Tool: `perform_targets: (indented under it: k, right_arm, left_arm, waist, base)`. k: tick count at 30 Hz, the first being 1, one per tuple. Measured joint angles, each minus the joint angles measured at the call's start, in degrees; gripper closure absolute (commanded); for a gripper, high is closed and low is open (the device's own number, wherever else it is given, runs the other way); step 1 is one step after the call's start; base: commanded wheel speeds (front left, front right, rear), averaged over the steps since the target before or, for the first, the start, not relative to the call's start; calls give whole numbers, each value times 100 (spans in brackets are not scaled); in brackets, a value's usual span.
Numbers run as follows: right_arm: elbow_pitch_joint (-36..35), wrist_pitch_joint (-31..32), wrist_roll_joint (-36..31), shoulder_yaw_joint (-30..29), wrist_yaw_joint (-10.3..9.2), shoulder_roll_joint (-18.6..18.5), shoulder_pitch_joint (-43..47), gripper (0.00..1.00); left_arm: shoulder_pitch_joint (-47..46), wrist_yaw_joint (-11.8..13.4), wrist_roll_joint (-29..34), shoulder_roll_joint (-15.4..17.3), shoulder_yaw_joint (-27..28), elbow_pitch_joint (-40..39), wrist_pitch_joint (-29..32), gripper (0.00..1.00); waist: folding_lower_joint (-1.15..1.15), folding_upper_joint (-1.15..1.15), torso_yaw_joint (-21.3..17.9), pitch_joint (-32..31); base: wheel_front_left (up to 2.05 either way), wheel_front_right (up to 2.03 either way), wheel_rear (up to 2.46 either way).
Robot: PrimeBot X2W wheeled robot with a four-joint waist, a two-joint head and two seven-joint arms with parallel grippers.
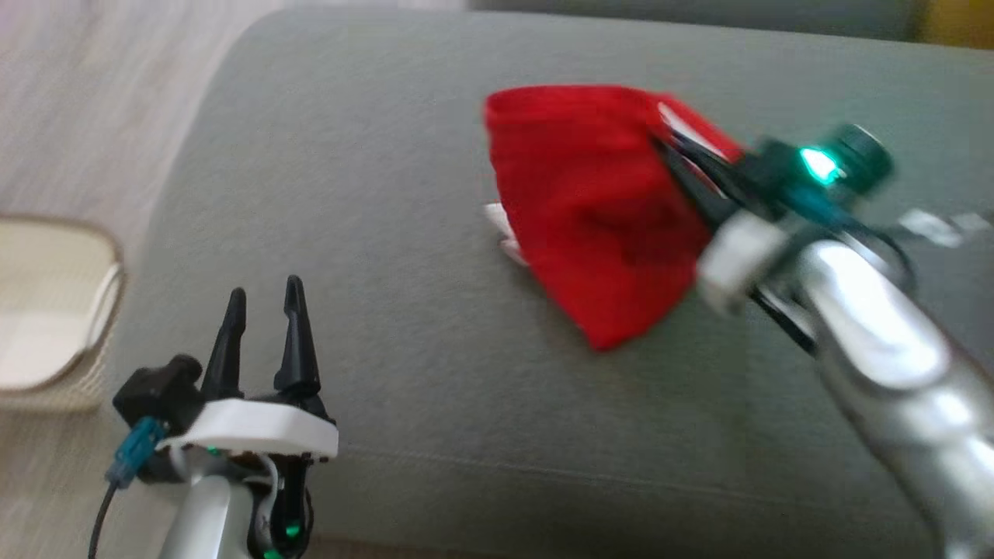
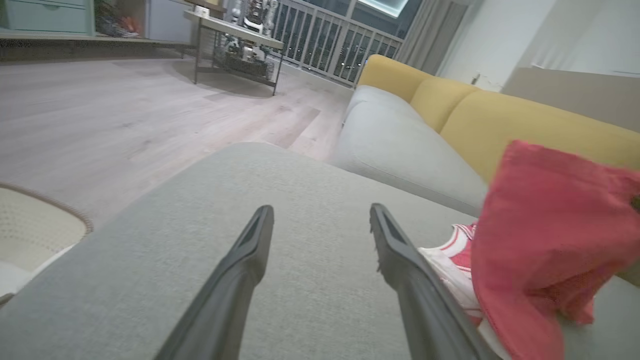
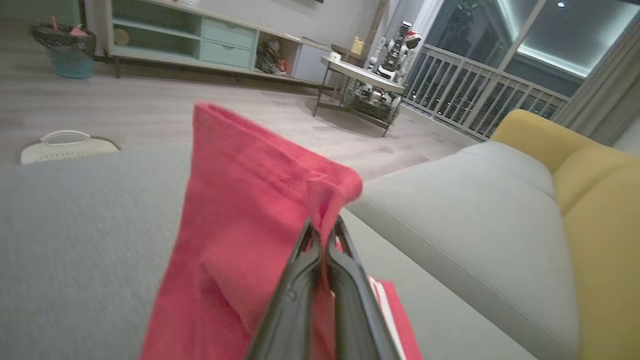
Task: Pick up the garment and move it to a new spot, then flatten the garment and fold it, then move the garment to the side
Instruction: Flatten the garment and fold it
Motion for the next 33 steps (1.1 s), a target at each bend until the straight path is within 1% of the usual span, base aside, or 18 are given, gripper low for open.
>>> perform_targets:
  k: [3, 6, 9, 12, 15, 17, 18, 19, 21, 23, 27, 29, 30, 33]
  right_arm:
    - [-659, -2, 253, -67, 0, -636, 630, 100]
    - [-1380, 113, 479, -257, 0, -1095, 1227, 100]
    - [-2045, 452, 714, -456, 0, -1429, 1780, 100]
    - [-2293, 783, 725, -853, 0, -1757, 2374, 100]
    - [-2293, 1079, 721, -1462, 0, -1788, 2910, 100]
    - [-2132, 1370, 580, -1876, 0, -1682, 3158, 100]
    - [-2038, 1516, 417, -2049, 0, -1622, 3236, 65]
    - [-1957, 1628, 279, -2274, 0, -1510, 3300, 0]
    - [-1863, 1829, 70, -2620, 0, -1257, 3356, 0]
    - [-1898, 1866, -175, -2922, 0, -975, 3373, 0]
    - [-2208, 1840, -615, -3475, 0, -455, 3368, 0]
    - [-2436, 1703, -790, -3685, 0, -240, 3361, 0]
    - [-2730, 1500, -877, -3729, 0, -23, 3342, 0]
    - [-3129, 1184, -942, -3712, 0, 318, 3314, 0]
  left_arm:
    - [85, 9, 32, -1, 38, -2, -1, 0]
    - [141, 24, 32, 1, 65, -10, 0, 0]
    - [205, 33, 33, 0, 74, -27, 0, 0]
    - [221, 33, 34, 2, 94, -27, -1, 0]
    - [220, 33, 41, -1, 98, -27, 0, 0]
    - [221, 33, 41, 0, 94, -27, 0, 0]
    - [220, 31, 41, 1, 88, -26, 0, 0]
    - [220, 26, 41, 0, 74, -24, 0, 0]
    - [220, 5, 41, 0, 66, -19, 0, 0]
    - [219, 0, 41, 0, 63, -4, 0, 0]
    - [219, -4, 76, 1, 51, 47, 0, 0]
    - [214, -5, 99, 0, 36, 60, 0, 0]
    - [213, -5, 99, 1, 33, 69, 0, 0]
    - [213, -7, 99, 2, 14, 99, 0, 0]
  waist:
    - [0, 0, -323, -143]
    - [0, 0, -641, -267]
    - [0, 0, -933, -359]
    - [0, 0, -1177, -432]
    - [0, 0, -1354, -481]
    - [0, 0, -1439, -497]
    - [0, 0, -1467, -499]
    - [0, 0, -1486, -498]
    - [0, 0, -1507, -486]
    - [0, 0, -1528, -467]
    - [0, 0, -1558, -420]
    - [0, 0, -1559, -410]
    - [0, 0, -1559, -408]
    - [0, 0, -1561, -422]
  base:
    - [0, 0, 0]
    - [0, 0, 0]
    - [0, 0, 0]
    - [0, 0, 0]
    - [0, 0, 0]
    - [0, 0, 0]
    - [0, 0, 0]
    - [0, 0, 0]
    - [0, 0, 0]
    - [0, 0, 0]
    - [0, 0, 0]
    - [0, 0, 0]
    - [0, 0, 0]
    - [0, 0, 0]
